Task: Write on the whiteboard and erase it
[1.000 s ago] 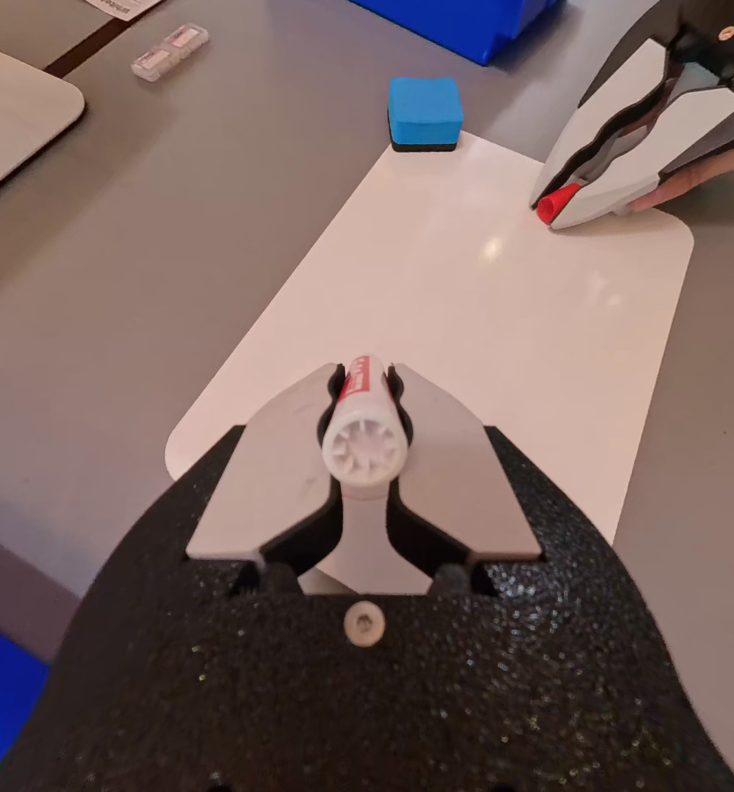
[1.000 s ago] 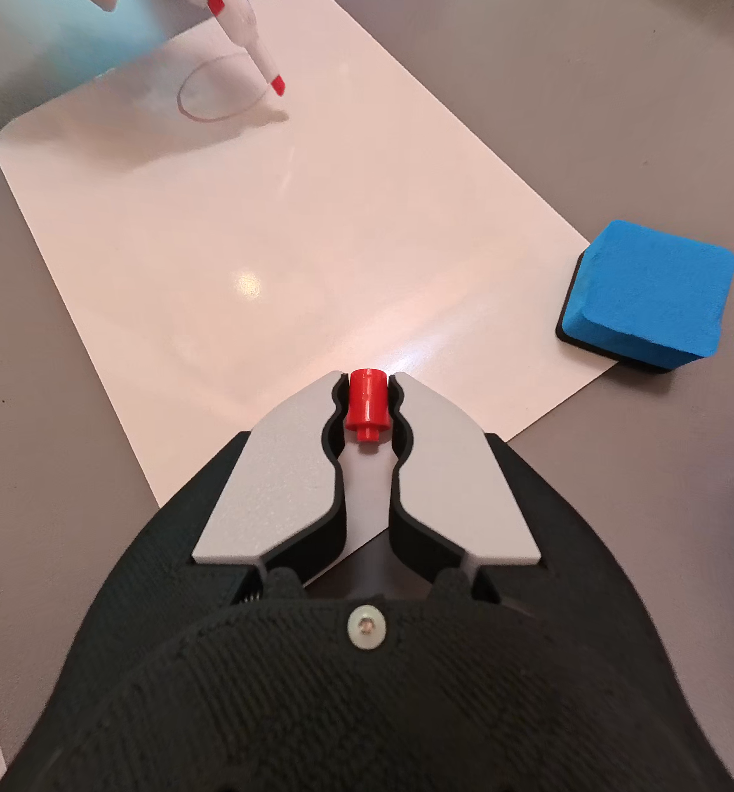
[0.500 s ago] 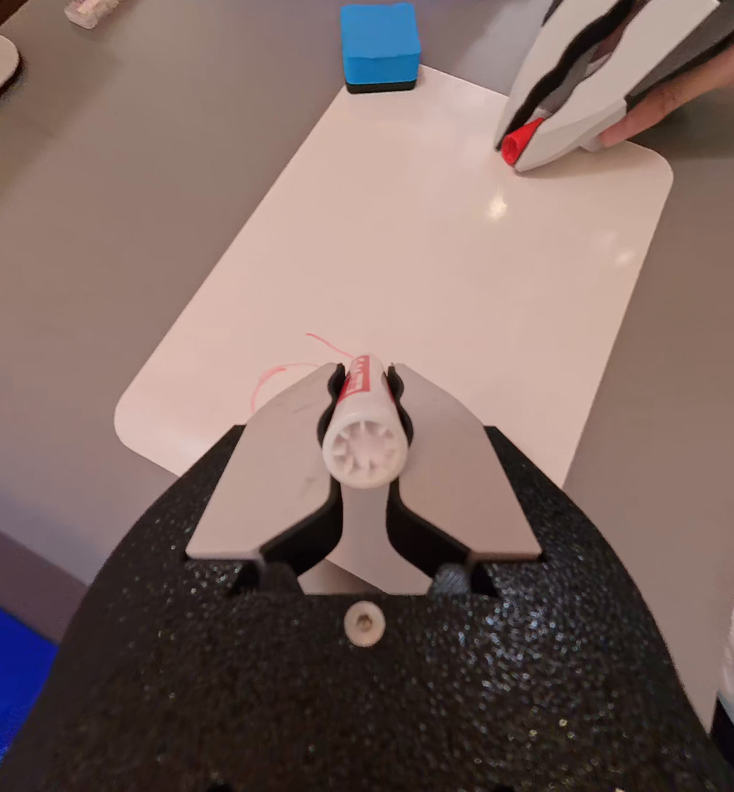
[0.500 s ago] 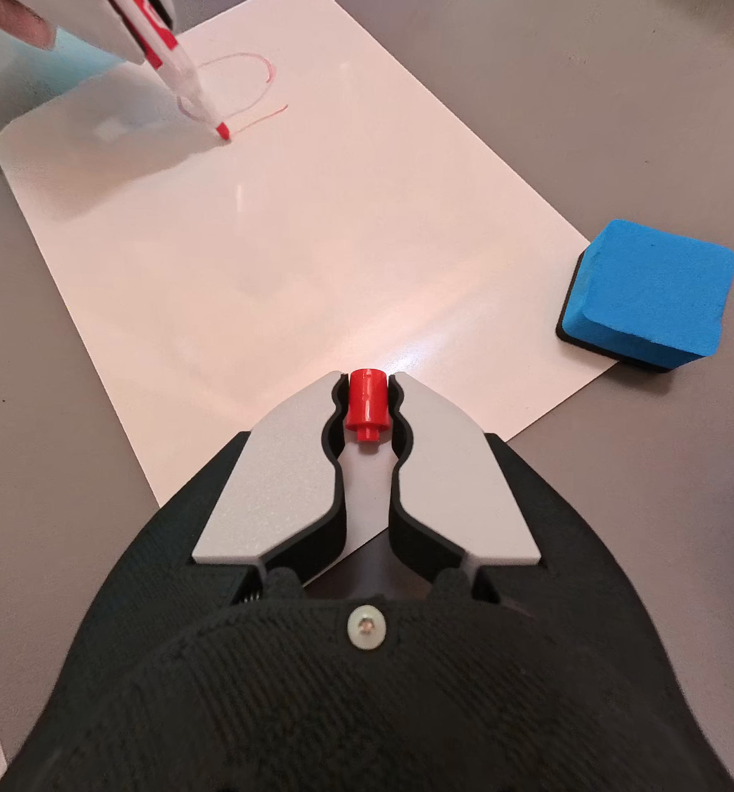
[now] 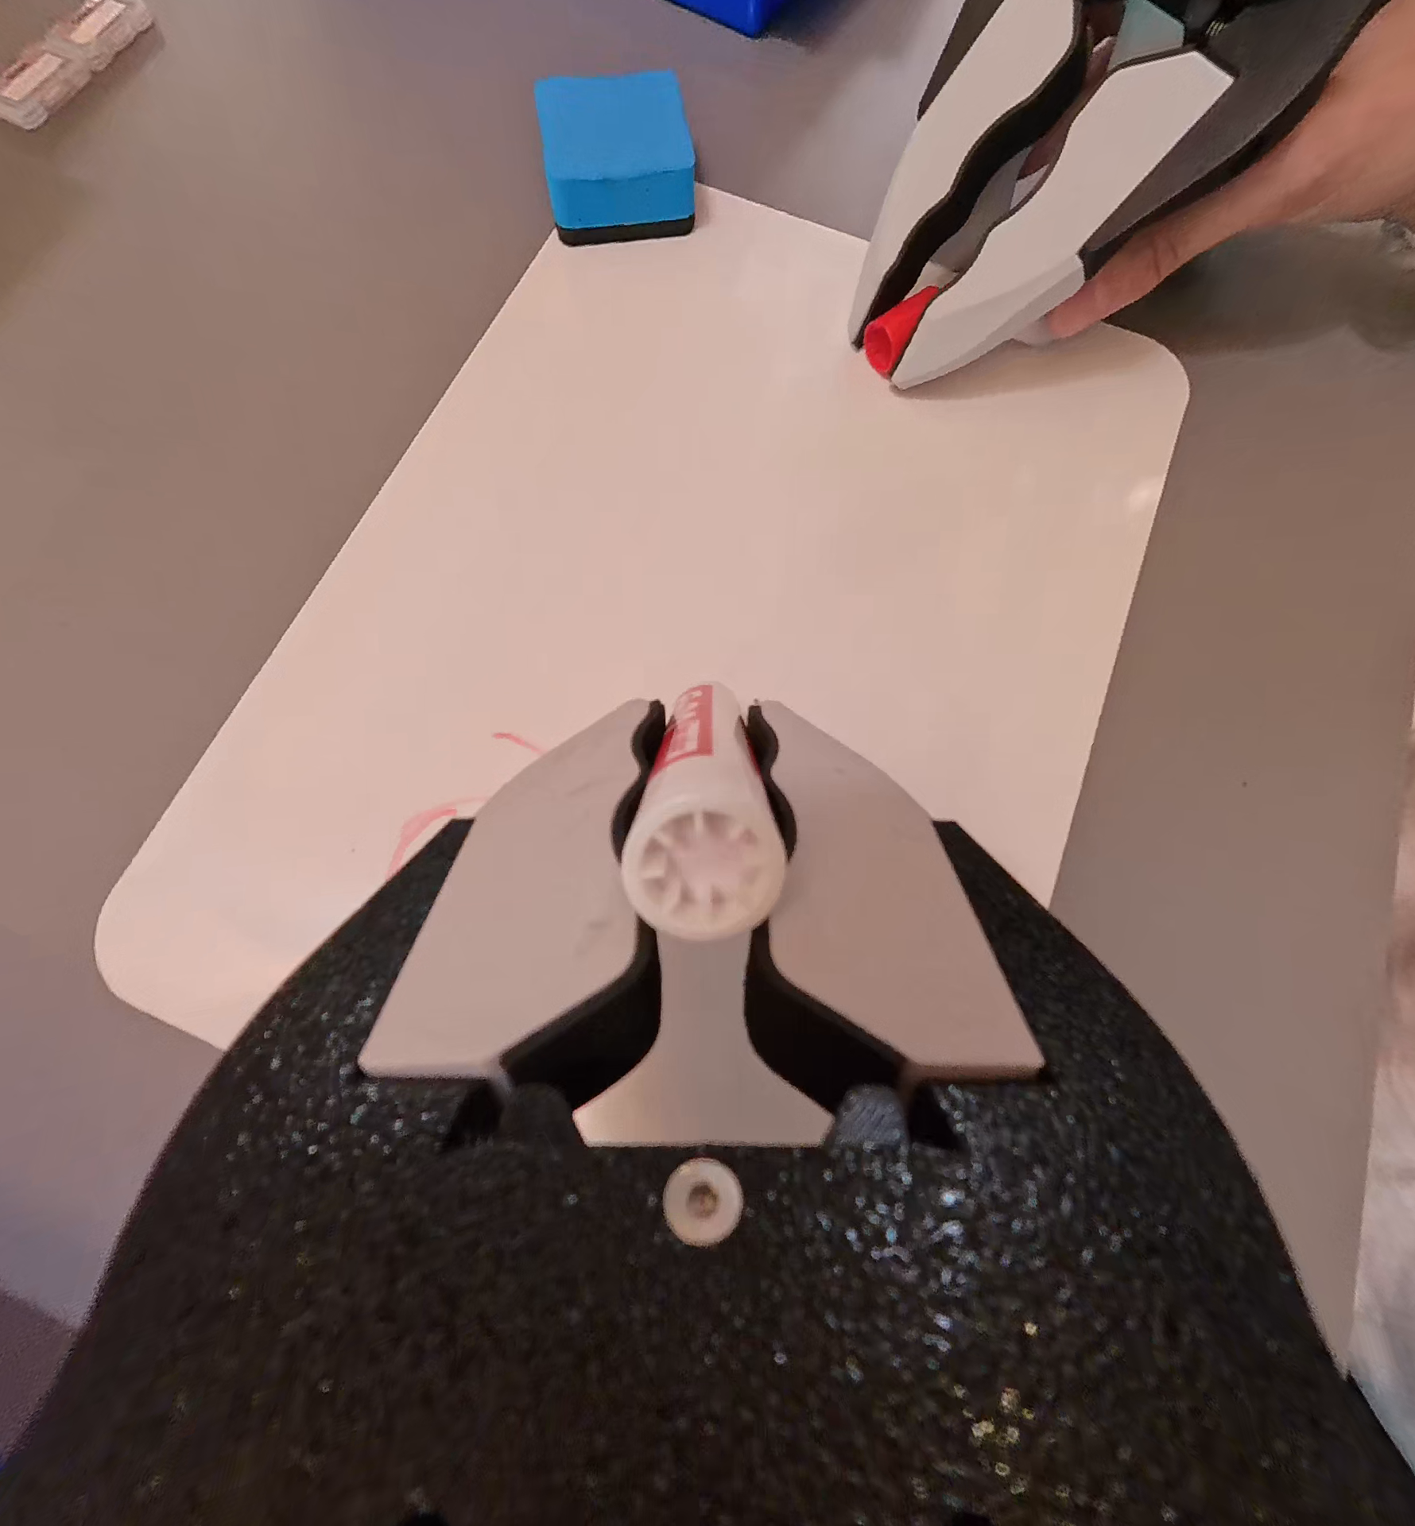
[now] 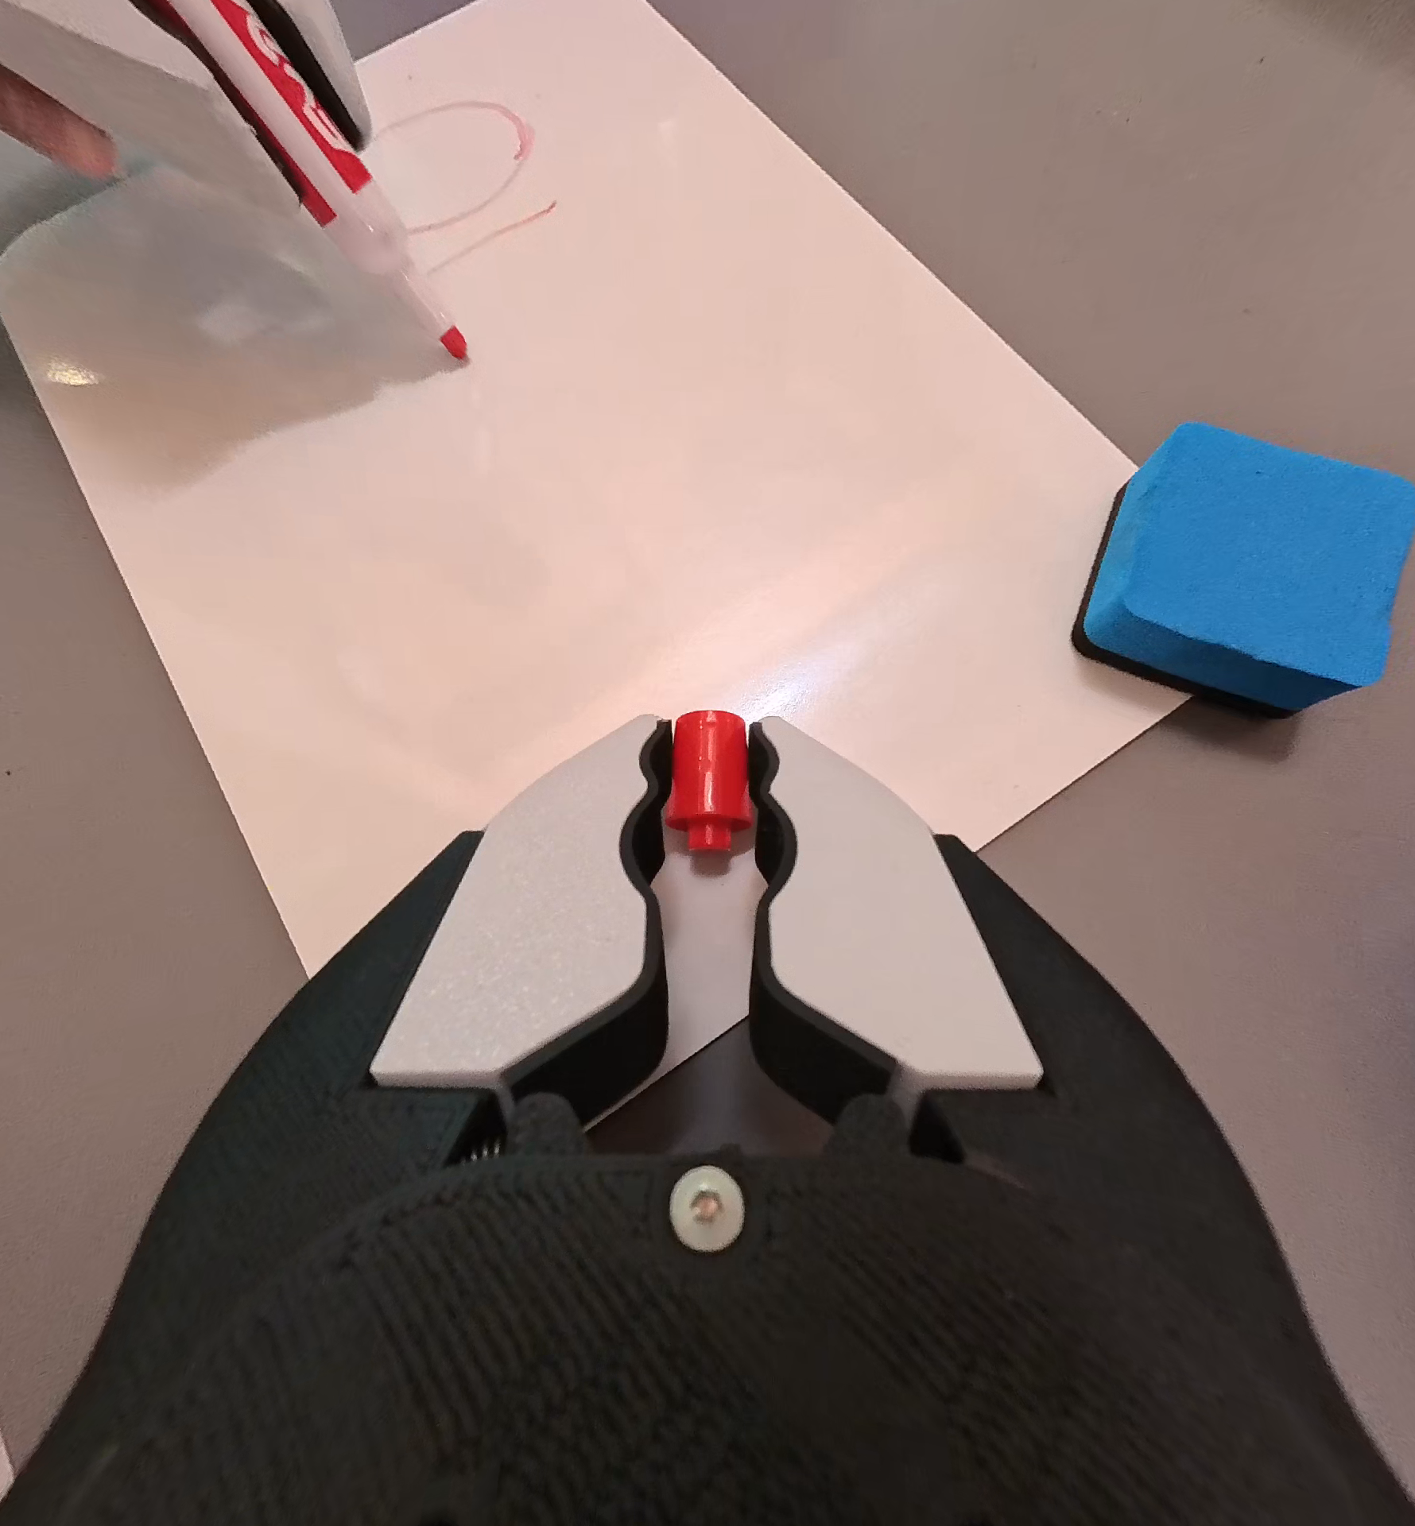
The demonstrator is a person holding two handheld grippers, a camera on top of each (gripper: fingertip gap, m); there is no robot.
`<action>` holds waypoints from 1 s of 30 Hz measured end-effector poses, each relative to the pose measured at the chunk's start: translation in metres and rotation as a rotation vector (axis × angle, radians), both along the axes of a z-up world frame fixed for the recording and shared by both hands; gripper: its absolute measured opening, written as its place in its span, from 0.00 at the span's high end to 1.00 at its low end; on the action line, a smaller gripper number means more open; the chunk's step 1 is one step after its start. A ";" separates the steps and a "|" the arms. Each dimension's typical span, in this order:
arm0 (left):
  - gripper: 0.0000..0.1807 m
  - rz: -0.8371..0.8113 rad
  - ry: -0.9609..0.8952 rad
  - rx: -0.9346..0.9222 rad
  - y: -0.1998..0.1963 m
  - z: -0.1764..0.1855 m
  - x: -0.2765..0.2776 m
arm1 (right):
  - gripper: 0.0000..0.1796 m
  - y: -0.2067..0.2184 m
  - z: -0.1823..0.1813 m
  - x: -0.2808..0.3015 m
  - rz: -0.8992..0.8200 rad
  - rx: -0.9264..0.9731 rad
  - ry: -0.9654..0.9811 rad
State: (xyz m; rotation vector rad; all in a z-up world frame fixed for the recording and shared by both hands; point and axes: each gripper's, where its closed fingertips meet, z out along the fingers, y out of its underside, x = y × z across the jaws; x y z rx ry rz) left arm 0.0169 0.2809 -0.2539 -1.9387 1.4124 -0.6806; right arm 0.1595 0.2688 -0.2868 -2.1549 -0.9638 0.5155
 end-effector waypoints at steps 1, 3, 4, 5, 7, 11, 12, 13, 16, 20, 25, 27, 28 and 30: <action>0.89 -0.005 0.004 0.001 0.000 0.001 0.000 | 0.90 0.000 0.000 0.000 0.000 0.000 0.000; 0.89 0.014 -0.039 0.009 0.007 0.008 -0.002 | 0.90 0.000 0.000 0.000 0.000 0.000 0.000; 0.90 0.040 -0.078 0.004 0.012 0.015 -0.005 | 0.90 0.000 0.000 0.000 0.000 0.000 0.000; 0.90 0.069 -0.098 0.007 0.020 0.020 -0.008 | 0.90 0.000 0.000 0.000 0.000 0.000 0.000; 0.90 0.109 -0.084 0.033 0.033 0.023 -0.017 | 0.90 0.000 0.000 0.000 0.000 0.000 0.000; 0.89 0.129 -0.036 0.040 0.044 0.017 -0.022 | 0.90 0.000 0.000 0.000 0.001 0.000 0.000; 0.89 0.132 -0.031 0.041 0.046 0.015 -0.022 | 0.90 0.000 0.000 0.000 0.001 0.000 0.000; 0.90 0.130 -0.029 0.030 0.046 0.014 -0.022 | 0.90 0.000 0.000 0.000 0.001 0.000 0.000; 0.90 0.137 -0.014 0.020 0.049 0.008 -0.024 | 0.90 0.000 0.000 0.000 0.001 0.000 0.000; 0.90 0.142 -0.003 0.010 0.051 0.003 -0.026 | 0.90 0.000 0.000 0.000 0.001 -0.001 0.001; 0.89 0.132 0.023 0.025 0.052 0.000 -0.024 | 0.90 0.000 0.000 0.000 0.003 -0.001 0.001; 0.90 0.122 0.026 0.029 0.052 0.000 -0.019 | 0.90 0.000 0.000 0.000 0.003 -0.001 0.001; 0.90 0.114 0.023 0.030 0.051 0.000 -0.015 | 0.90 0.000 0.000 0.000 0.003 -0.001 0.001; 0.89 0.098 0.018 0.031 0.050 0.000 -0.008 | 0.90 0.000 0.000 0.000 0.003 -0.001 0.001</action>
